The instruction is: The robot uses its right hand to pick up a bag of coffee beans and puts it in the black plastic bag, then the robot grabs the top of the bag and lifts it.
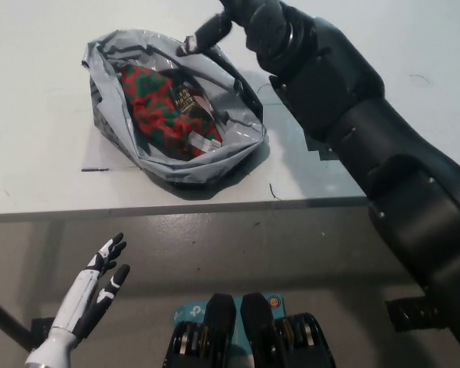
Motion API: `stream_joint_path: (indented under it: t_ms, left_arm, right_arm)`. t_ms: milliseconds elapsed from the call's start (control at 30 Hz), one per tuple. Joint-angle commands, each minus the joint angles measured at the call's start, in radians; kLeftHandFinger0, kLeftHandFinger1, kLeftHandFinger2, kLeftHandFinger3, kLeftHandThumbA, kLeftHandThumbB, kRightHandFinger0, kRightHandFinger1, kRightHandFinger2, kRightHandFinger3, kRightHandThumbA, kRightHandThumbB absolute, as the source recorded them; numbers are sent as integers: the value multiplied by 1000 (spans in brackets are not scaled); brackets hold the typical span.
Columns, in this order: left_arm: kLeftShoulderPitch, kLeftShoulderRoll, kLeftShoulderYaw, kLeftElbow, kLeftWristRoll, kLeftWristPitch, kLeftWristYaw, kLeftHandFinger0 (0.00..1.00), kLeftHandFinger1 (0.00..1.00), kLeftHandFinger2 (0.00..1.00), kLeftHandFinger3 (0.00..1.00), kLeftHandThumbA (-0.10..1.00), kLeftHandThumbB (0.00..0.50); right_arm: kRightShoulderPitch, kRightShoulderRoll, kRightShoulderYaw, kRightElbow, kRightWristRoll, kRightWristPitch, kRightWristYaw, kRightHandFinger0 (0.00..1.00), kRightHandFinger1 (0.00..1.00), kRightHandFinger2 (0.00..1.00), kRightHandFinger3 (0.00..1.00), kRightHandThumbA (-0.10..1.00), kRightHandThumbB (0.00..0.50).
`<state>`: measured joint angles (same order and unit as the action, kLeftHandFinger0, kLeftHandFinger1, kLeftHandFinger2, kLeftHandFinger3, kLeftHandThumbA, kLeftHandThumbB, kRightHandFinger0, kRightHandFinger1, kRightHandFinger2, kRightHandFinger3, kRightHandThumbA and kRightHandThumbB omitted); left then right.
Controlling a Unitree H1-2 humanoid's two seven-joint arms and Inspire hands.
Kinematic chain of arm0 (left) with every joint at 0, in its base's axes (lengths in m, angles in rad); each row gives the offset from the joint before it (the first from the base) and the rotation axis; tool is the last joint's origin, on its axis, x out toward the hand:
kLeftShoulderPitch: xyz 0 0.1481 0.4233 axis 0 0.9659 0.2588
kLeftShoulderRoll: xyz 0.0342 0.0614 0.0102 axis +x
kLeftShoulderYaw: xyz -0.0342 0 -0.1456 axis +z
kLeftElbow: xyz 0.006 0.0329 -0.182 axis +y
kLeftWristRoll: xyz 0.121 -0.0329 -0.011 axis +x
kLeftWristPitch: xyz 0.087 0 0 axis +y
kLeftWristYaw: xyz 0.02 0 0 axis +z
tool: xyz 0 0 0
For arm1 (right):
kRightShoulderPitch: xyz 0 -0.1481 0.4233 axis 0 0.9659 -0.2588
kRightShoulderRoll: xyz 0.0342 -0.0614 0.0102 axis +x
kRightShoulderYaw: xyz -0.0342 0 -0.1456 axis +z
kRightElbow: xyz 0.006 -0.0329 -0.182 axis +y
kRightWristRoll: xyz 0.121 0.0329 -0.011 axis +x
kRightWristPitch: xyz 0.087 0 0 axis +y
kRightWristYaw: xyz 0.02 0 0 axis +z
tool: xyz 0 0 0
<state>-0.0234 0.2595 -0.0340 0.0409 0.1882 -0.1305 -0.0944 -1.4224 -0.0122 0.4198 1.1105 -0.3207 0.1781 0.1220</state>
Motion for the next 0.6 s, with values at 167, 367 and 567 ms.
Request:
stream_joint_path:
  t_ms: [167,367,567]
  left_arm:
    - [-13,18,0,-22,12,-18,1,1000,1000,1000,1000,973,217]
    - [-19,14,0,-30,14,-1,1,1000,1000,1000,1000,980,229]
    - [-22,15,-1,-29,9,-1,-4,1000,1000,1000,1000,972,223]
  right_arm:
    - [94,-29,9,-62,-77,68,-46,1000,1000,1000,1000,892,394]
    - [137,-13,-38,-61,-43,59,-43,1000,1000,1000,1000,858,403]
    - [165,1,-41,-58,-56,67,-34,1000,1000,1000,1000,932,412]
